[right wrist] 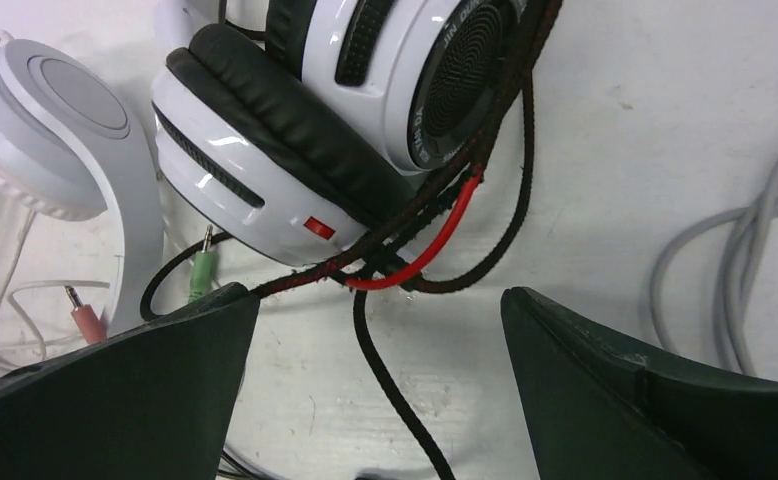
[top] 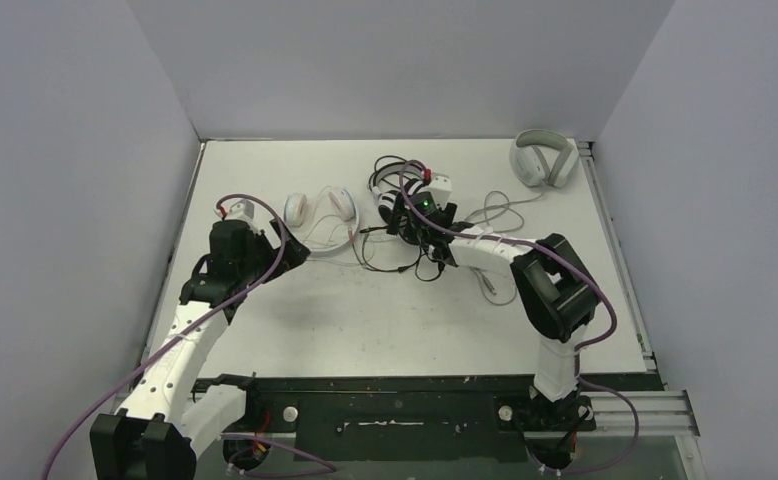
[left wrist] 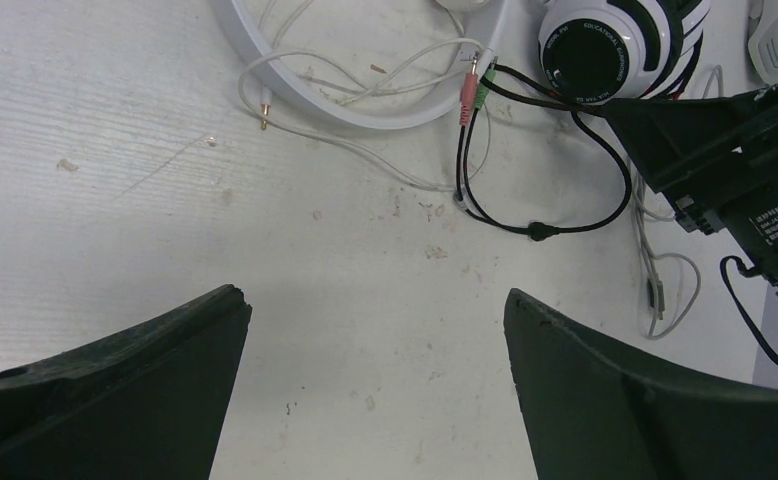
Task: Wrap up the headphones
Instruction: Move the headphones to the center of the board.
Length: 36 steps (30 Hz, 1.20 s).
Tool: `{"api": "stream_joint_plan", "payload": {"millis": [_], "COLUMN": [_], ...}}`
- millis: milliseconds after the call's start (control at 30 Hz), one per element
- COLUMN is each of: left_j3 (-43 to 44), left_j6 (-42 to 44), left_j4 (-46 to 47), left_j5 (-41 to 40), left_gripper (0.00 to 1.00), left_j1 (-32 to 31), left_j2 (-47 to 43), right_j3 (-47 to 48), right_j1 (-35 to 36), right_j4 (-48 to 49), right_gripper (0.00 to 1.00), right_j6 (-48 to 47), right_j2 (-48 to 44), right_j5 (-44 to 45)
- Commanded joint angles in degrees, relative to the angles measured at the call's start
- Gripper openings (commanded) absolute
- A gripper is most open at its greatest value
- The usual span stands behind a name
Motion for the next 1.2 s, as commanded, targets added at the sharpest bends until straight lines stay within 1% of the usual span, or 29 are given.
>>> {"api": "stream_joint_plan", "payload": {"millis": [0,67,133,200,300,433,500,567,700,767,800,833,867,900,933,1033,1100,1167], "left_j3": [0.3,0.2,0.4,0.5,1.0,0.6,0.1,-0.5,-1.5,-2.1,-2.5,-2.9,-3.4,-3.9,-4.3,-4.6,-4.8,-5.0], "left_j6": [0.5,0.4,0.0,-0.1,0.2,0.4,0.3,-0.1,-1.3,-2.1,-2.7,-3.6,-4.6,-5.8,-7.1,-11.1,-13.4,-16.3], "left_j4": [0.9,0.8,0.0,-0.5,-1.1,-0.5,0.0,0.8,3.6,5.7,6.8,8.2,9.8,11.1,12.4,13.8,14.4,14.9], "left_j5": [-0.3,-0.7,-2.1,-3.7,-4.8,-5.7,-5.9,-5.4,-3.5,-2.7,-2.4,-2.0,-1.6,-1.2,-0.8,-2.9,-5.7,-8.7], "left_gripper": [0.97,0.97,0.96,0.96,0.96,0.96,0.96,0.96,0.96,0.96,0.96,0.96,0.96,0.96,0.96,0.96,0.96,0.96], "left_j1": [0.5,0.5,0.6,0.8,1.0,1.1,1.1,1.2,1.3,1.3,1.3,1.3,1.3,1.3,1.3,-0.4,-2.4,-4.1], "left_j2": [-1.1,-0.8,-0.4,-0.1,0.1,-0.1,0.3,1.2,3.6,4.4,4.8,5.0,5.4,5.8,6.2,6.9,6.8,6.7], "right_j3": [4.4,5.5,6.9,7.3,4.1,0.4,-1.4,-3.5,-6.8,-7.6,-7.8,-8.2,-8.4,-8.3,-8.3,-7.6,-7.0,-6.5], "right_j1": [-0.3,-0.9,-1.8,-3.0,-5.3,-10.7,-13.5,-16.4,-22.8,-23.8,-23.7,-23.2,-22.3,-21.1,-19.4,-13.7,-10.8,-8.6], "right_j4": [3.8,4.2,3.9,3.4,4.6,3.6,2.5,1.8,1.9,2.6,3.1,3.8,4.2,3.8,3.5,1.5,0.2,-1.0], "right_gripper": [0.95,0.93,0.88,0.72,0.51,0.18,0.08,0.08,0.08,0.13,0.19,0.32,0.55,0.67,0.74,0.85,0.9,0.93], "right_j6": [2.7,3.2,3.3,3.1,2.8,2.1,0.9,-0.1,-2.3,-5.2,-7.2,-8.9,-10.5,-11.8,-13.2,-16.2,-17.0,-17.5], "right_j2": [3.4,5.5,7.2,7.4,4.5,0.3,-2.1,-4.7,-9.3,-11.1,-12.0,-12.9,-13.6,-14.4,-15.0,-15.8,-15.2,-13.9], "right_j5": [2.8,1.2,-0.9,-1.8,-1.6,-2.5,-2.2,-2.0,-4.8,-7.5,-9.1,-11.1,-13.1,-14.2,-14.6,-12.7,-12.3,-10.9]}}
